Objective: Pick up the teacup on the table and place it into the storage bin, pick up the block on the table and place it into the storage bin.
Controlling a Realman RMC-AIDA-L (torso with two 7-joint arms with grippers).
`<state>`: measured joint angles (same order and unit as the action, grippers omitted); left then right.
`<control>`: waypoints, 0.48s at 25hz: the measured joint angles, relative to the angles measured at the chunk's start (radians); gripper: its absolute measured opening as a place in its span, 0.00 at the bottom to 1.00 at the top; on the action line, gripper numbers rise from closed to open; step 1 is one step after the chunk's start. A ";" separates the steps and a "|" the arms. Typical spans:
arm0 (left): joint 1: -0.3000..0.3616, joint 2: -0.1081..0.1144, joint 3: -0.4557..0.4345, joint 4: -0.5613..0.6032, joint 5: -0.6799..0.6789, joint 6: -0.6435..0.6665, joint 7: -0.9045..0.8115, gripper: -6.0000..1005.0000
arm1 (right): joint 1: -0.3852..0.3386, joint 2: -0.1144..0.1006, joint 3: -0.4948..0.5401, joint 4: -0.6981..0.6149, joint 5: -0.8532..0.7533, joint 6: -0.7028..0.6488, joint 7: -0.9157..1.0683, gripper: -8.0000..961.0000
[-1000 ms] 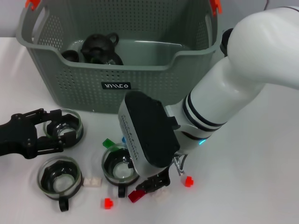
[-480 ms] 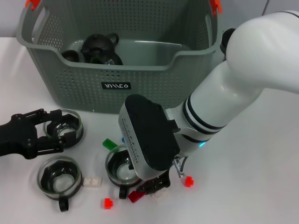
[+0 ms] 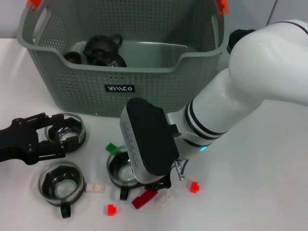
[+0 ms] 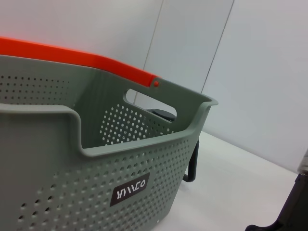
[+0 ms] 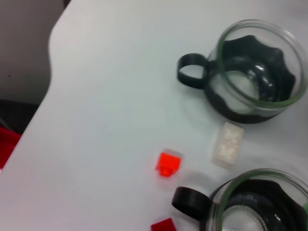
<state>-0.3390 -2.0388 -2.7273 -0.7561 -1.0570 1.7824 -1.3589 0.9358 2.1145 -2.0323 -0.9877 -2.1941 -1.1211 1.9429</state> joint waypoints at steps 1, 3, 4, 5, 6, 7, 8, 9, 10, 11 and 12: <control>0.000 0.000 0.000 0.000 0.000 0.000 0.000 0.87 | 0.002 0.000 0.000 0.000 0.000 0.002 0.009 0.44; 0.000 0.000 0.000 0.000 0.000 0.000 0.000 0.87 | 0.005 -0.001 0.001 0.000 0.000 0.001 0.015 0.35; 0.000 0.000 0.001 0.000 0.000 0.000 0.000 0.87 | 0.005 -0.001 0.000 0.001 0.000 -0.002 0.016 0.30; 0.000 0.000 0.001 0.000 0.000 0.000 0.000 0.87 | 0.005 -0.001 0.000 0.002 -0.001 -0.002 0.016 0.26; 0.000 0.000 0.001 0.000 0.000 0.000 0.000 0.87 | 0.005 -0.001 -0.001 0.002 -0.002 -0.002 0.016 0.24; 0.000 0.000 0.002 0.000 0.000 0.000 0.000 0.87 | 0.004 -0.001 -0.001 0.002 -0.002 -0.003 0.015 0.22; 0.000 0.000 0.002 0.000 0.000 0.000 0.000 0.87 | 0.003 -0.001 -0.001 -0.003 0.000 -0.004 0.015 0.21; 0.000 0.000 0.002 0.000 0.000 0.000 0.000 0.87 | 0.002 -0.002 0.000 -0.007 0.002 -0.007 0.015 0.19; 0.000 0.000 0.002 0.000 0.000 0.000 0.000 0.87 | 0.001 -0.002 0.001 -0.012 0.005 -0.011 0.015 0.17; 0.001 0.000 0.002 0.000 0.000 0.000 0.000 0.87 | 0.001 -0.002 0.002 -0.014 0.007 -0.016 0.015 0.16; 0.001 0.000 0.002 0.000 0.000 0.000 0.000 0.87 | 0.001 -0.002 0.002 -0.015 0.009 -0.021 0.016 0.14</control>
<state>-0.3380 -2.0386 -2.7258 -0.7562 -1.0570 1.7825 -1.3590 0.9370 2.1121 -2.0305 -1.0029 -2.1856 -1.1422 1.9587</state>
